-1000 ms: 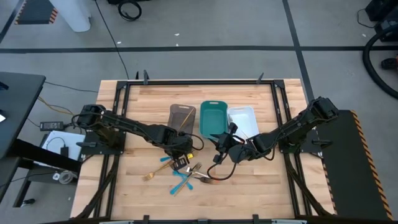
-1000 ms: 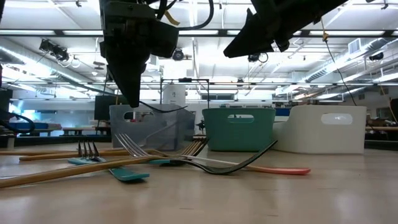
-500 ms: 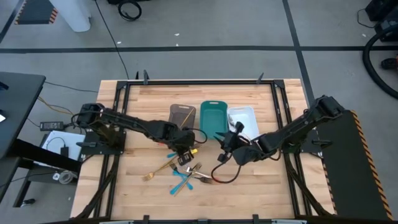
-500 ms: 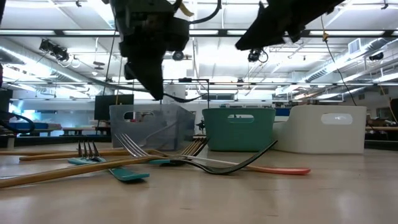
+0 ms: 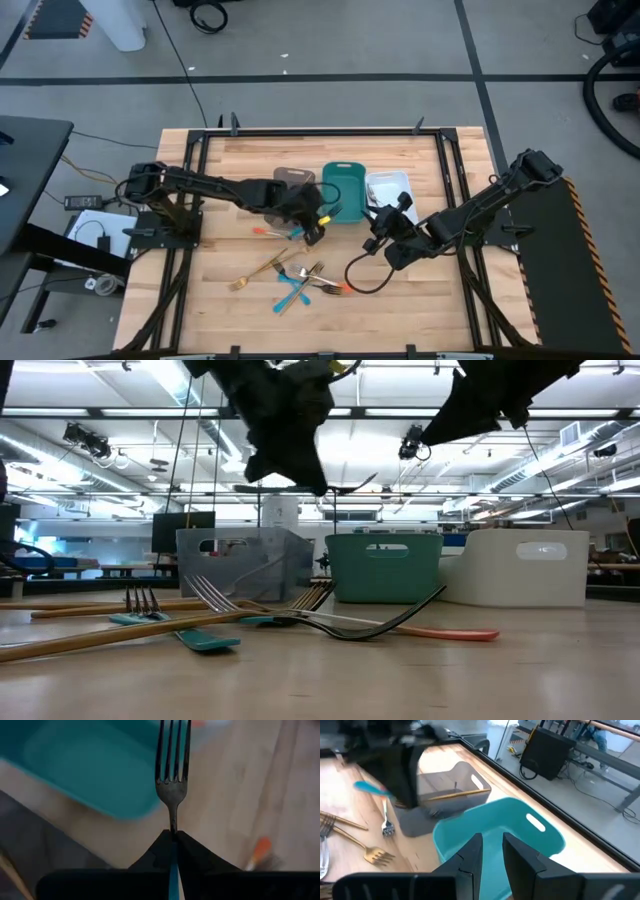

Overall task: Sort silverware by color (type)
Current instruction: Put the blue fork into the green bin

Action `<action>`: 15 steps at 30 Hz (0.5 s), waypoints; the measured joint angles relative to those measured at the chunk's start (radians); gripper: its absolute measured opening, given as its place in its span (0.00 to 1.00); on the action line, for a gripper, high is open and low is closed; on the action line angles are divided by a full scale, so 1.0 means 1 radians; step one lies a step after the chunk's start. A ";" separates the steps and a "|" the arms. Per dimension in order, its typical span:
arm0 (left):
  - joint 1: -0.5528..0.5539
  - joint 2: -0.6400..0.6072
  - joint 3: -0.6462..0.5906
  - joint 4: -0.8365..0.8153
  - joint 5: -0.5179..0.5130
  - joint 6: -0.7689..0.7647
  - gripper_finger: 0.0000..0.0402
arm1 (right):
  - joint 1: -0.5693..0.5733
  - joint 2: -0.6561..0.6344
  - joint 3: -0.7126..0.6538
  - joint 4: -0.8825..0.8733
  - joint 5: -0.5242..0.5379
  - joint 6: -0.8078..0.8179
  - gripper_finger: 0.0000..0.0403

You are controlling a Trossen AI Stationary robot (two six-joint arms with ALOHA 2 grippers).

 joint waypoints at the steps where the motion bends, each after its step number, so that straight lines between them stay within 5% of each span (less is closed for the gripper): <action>1: 0.011 0.000 0.002 0.026 -0.010 0.012 0.06 | 0.000 0.000 0.000 -0.012 0.000 0.003 0.21; 15: 0.118 0.033 0.003 0.300 -0.065 -0.018 0.06 | -0.001 0.000 0.000 -0.175 0.003 0.166 0.21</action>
